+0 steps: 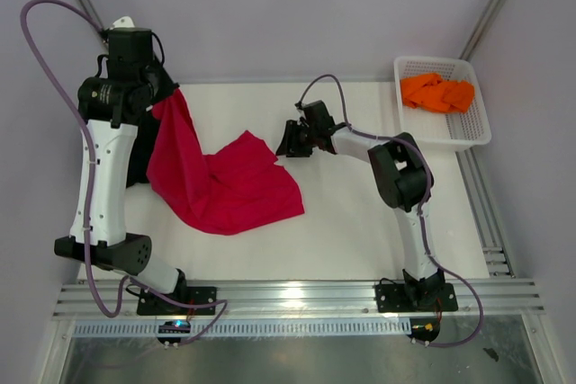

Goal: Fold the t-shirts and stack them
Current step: Flatten out the tshirt

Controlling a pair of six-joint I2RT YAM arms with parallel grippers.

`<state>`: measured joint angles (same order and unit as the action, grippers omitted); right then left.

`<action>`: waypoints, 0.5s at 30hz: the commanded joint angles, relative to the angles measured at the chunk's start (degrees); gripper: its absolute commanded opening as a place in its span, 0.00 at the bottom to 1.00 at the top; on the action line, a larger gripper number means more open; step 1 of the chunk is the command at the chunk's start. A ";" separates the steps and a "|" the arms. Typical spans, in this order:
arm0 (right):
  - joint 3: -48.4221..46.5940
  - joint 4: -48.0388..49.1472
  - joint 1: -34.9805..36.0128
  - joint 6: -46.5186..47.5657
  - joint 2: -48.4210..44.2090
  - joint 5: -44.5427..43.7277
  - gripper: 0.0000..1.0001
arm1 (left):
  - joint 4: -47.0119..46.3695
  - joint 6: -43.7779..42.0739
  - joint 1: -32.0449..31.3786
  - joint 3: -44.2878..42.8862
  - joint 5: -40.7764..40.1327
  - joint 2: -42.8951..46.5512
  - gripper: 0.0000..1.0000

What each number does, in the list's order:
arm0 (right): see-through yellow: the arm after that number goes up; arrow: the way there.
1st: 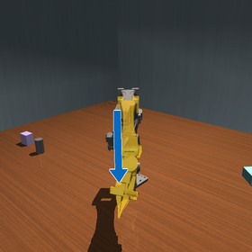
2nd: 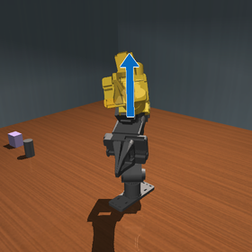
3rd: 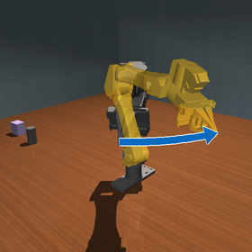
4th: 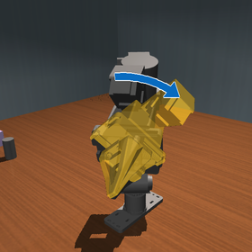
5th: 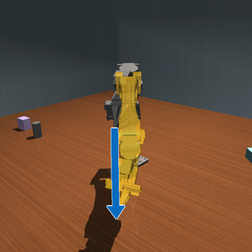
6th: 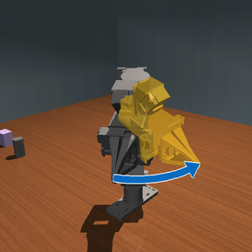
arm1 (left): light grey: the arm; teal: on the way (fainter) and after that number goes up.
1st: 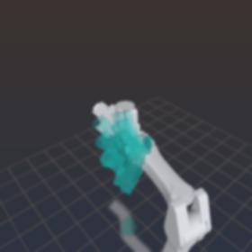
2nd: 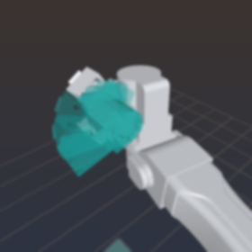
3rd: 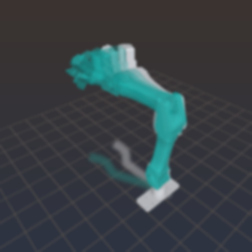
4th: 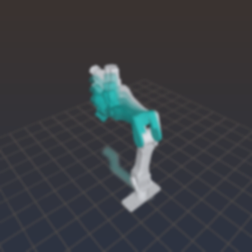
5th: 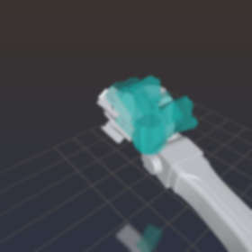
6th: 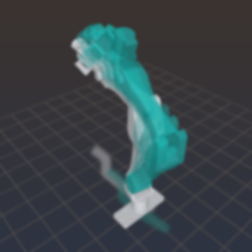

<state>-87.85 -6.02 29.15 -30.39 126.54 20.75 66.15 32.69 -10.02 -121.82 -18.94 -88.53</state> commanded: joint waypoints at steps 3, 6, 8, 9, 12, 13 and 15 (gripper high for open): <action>-2.49 0.66 0.03 -2.13 3.09 1.22 0.49 | -0.59 0.89 0.09 -3.07 1.71 1.43 0.00; -3.46 0.75 0.12 -2.74 4.15 1.92 0.48 | -0.23 0.89 0.09 -3.60 1.45 1.43 0.00; -3.73 1.10 0.12 -3.35 4.59 2.45 0.49 | -0.15 0.80 0.09 -3.69 1.10 1.52 0.00; -3.99 1.19 0.12 -3.62 4.85 2.62 0.49 | 0.03 0.71 0.09 -3.78 0.92 1.43 0.00; -4.17 1.36 0.21 -4.15 5.38 3.06 0.48 | 0.21 0.36 0.09 -4.04 0.13 1.43 0.00; -4.17 1.36 0.30 -4.15 5.47 3.15 0.48 | 0.21 0.27 0.09 -4.04 -0.13 1.43 0.00; -4.17 0.75 0.47 -3.80 5.47 3.33 0.48 | 0.21 0.27 0.09 -4.04 -0.57 1.26 0.00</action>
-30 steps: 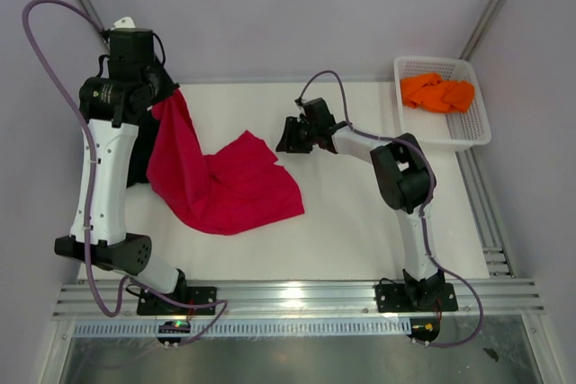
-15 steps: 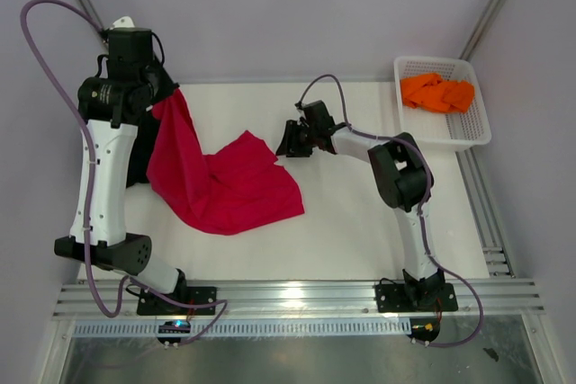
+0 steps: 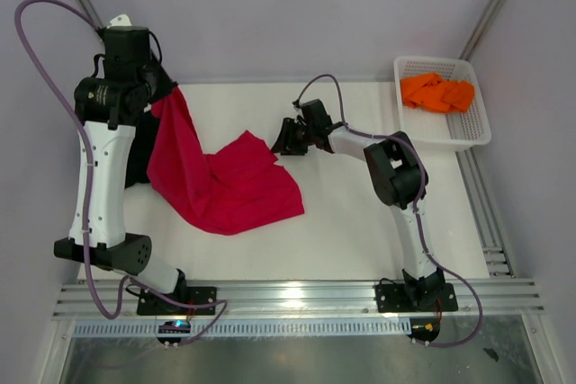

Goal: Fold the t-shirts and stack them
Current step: Flatten out the tshirt

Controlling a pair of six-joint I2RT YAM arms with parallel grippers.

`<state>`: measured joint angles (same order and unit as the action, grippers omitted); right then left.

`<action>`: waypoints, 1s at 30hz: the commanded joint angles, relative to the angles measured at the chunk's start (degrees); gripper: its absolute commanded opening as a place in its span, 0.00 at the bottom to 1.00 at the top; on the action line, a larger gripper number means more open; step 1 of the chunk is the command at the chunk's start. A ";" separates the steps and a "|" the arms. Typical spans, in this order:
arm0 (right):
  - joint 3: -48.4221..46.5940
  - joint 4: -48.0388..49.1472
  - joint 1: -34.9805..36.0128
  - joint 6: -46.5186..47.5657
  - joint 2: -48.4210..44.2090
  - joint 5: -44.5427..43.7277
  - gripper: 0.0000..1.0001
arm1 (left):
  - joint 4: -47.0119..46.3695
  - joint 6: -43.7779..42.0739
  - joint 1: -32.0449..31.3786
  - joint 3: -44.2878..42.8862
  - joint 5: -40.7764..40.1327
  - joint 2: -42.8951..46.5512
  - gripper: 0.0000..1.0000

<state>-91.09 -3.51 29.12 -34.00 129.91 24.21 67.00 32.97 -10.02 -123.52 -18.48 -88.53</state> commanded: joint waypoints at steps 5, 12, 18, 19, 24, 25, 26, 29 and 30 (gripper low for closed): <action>0.65 -2.56 1.28 0.95 1.67 0.58 0.49 | -1.08 0.43 0.09 -2.33 -1.21 1.08 0.00; -0.84 -3.96 2.08 1.65 2.89 1.54 0.49 | -1.17 0.87 0.09 -2.42 -1.21 0.90 0.00; -2.25 -4.40 2.87 1.48 3.51 2.69 0.48 | -0.91 0.60 0.09 -2.51 -2.44 1.52 0.00; -2.43 -4.49 2.95 1.57 3.51 2.77 0.45 | -0.73 0.60 0.09 -2.51 -2.61 1.61 0.00; -2.87 -4.93 2.96 1.92 4.21 4.18 0.16 | -0.56 0.08 0.09 -2.33 -3.58 1.87 0.00; -2.78 -5.36 2.96 2.18 4.21 4.27 0.10 | -0.30 0.08 0.09 -2.33 -3.75 1.87 0.00; -2.69 -5.54 3.04 2.36 4.04 4.27 0.09 | -0.29 0.08 0.09 -2.25 -3.84 1.87 0.00; -2.17 -5.81 3.04 3.41 3.60 4.10 0.06 | -0.29 0.07 0.09 -1.90 -4.02 1.87 0.00; -2.16 -5.98 3.04 3.67 3.51 3.92 0.06 | -0.29 0.08 0.09 -1.72 -4.02 1.87 0.00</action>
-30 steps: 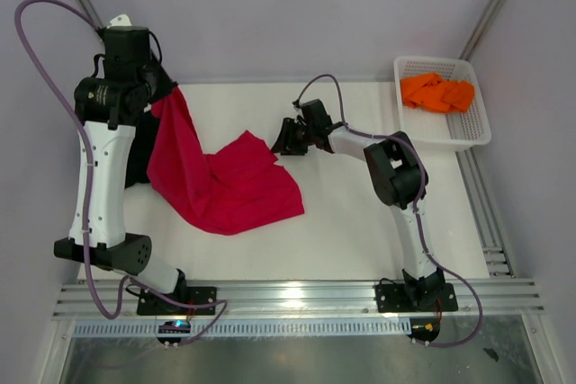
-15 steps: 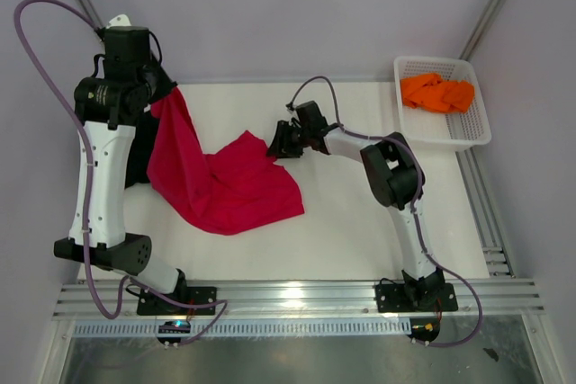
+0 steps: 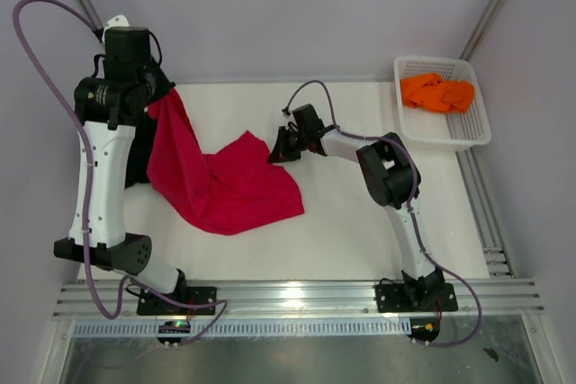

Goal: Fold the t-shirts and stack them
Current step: Flatten out the tshirt

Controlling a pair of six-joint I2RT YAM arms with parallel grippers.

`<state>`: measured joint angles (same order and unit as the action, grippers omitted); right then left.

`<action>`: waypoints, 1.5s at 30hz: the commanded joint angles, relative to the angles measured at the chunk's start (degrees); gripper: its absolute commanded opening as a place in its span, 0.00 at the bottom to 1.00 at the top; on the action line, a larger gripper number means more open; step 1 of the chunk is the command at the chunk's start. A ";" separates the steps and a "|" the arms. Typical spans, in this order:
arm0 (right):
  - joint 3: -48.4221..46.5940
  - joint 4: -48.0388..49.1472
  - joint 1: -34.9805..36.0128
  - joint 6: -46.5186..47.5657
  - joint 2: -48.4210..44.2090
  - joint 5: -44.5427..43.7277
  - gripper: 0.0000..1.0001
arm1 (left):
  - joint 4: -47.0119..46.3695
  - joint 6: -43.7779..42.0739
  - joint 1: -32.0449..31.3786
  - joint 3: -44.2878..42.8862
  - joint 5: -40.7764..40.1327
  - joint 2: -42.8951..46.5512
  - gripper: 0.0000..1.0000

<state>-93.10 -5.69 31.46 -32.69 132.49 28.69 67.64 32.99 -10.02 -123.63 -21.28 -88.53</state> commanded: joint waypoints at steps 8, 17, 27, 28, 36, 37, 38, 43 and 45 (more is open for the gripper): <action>0.38 -4.67 0.62 3.94 -2.14 -2.76 0.04 | -1.89 0.14 0.09 0.23 -0.87 2.22 0.00; -6.47 -10.39 -2.10 6.76 -10.40 -6.62 0.04 | -2.51 0.67 0.09 1.99 -0.08 2.22 0.00; -12.81 -15.22 -6.67 7.90 -17.25 -8.12 0.04 | -3.21 0.23 0.09 0.85 0.18 2.14 0.00; -13.07 -15.40 -7.20 7.21 -17.96 -8.12 0.04 | -3.13 0.06 0.09 0.42 0.10 2.05 0.00; -17.37 -17.95 -13.17 8.08 -26.57 -10.23 0.04 | -3.91 -2.05 0.09 -2.66 -1.31 1.61 0.00; -17.73 -18.12 -13.62 8.08 -28.49 -10.23 0.04 | -4.61 -2.40 0.09 -2.75 -1.40 2.04 0.00; -18.25 -18.21 -14.14 7.90 -29.56 -10.40 0.04 | -5.14 -3.36 0.09 -2.84 -1.49 2.40 0.00; -19.83 -19.53 -16.17 7.90 -37.45 -11.37 0.04 | -8.39 -5.74 0.09 -3.54 -0.43 6.86 0.00; -20.37 -20.58 -16.17 8.60 -39.66 -12.16 0.04 | -8.92 -5.84 0.09 -3.72 0.97 8.54 0.00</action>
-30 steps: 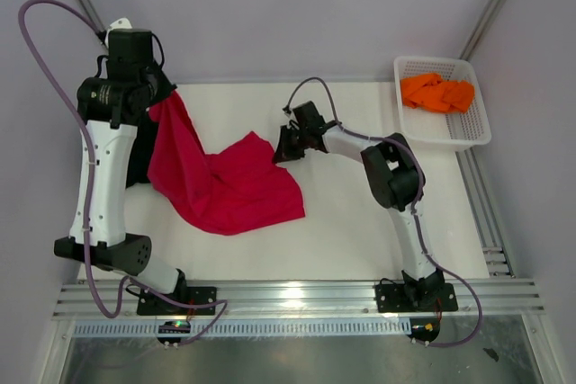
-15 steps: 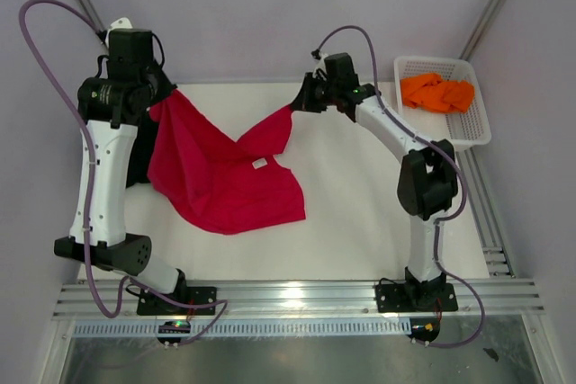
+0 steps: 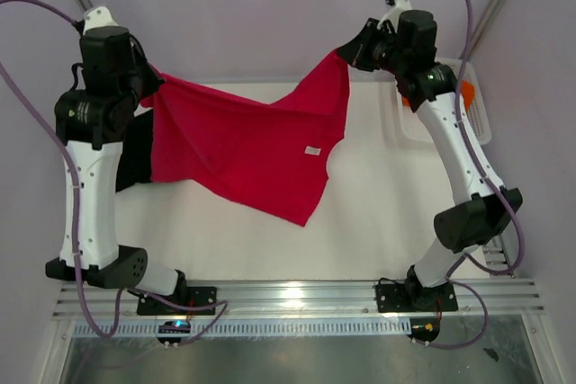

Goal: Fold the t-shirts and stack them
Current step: Flatten out the tshirt

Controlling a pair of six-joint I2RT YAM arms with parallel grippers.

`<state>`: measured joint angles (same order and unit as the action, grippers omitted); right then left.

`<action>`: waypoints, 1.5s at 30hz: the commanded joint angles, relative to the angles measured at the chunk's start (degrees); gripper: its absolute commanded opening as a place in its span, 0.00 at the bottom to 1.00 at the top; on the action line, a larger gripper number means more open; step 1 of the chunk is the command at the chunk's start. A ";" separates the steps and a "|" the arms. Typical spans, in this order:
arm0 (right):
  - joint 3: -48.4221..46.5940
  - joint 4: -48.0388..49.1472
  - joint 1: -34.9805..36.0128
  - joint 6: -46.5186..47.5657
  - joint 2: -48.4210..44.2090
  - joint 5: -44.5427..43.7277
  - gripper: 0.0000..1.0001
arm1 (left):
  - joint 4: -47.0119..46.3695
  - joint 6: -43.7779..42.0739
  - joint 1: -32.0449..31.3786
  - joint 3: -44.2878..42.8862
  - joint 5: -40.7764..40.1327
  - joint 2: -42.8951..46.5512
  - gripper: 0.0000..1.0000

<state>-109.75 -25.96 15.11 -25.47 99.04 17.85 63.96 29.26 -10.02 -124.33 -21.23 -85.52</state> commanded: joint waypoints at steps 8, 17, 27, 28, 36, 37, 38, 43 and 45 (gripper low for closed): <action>-3.01 -2.26 0.18 1.92 -19.13 -2.90 0.04 | -11.40 -3.06 0.09 1.37 11.03 17.29 0.00; -4.76 -4.72 0.18 1.48 -28.38 -4.22 0.04 | -14.57 -2.89 0.09 0.67 12.18 23.11 0.00; -6.61 -6.47 0.18 1.30 -34.71 -6.16 0.04 | -16.94 -3.06 0.09 2.51 12.97 27.33 0.00; -6.61 -6.39 0.18 1.13 -35.40 -6.24 0.04 | -17.20 -3.06 0.09 2.43 13.06 27.85 0.00; -8.10 -5.42 0.18 -1.24 -37.52 -5.55 0.04 | -16.68 -3.50 0.09 -1.07 12.79 29.35 0.00; -8.37 -5.42 0.18 -1.68 -37.70 -5.37 0.04 | -16.42 -3.42 0.09 -1.52 12.80 29.35 0.00; -8.46 -5.16 0.27 -2.21 -38.05 -5.10 0.04 | -16.33 -3.33 0.09 -1.79 12.97 29.70 0.00; -7.67 -2.97 0.18 -5.45 -40.15 -2.21 0.03 | -18.17 -1.49 0.09 -0.74 16.39 32.16 0.00; -6.79 -1.39 0.18 -6.60 -41.82 -1.24 0.03 | -19.66 -0.52 0.09 -0.73 17.19 33.30 0.00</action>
<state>-116.38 -32.47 15.27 -28.91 59.57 14.28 49.93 27.22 -10.02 -124.57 -7.03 -53.91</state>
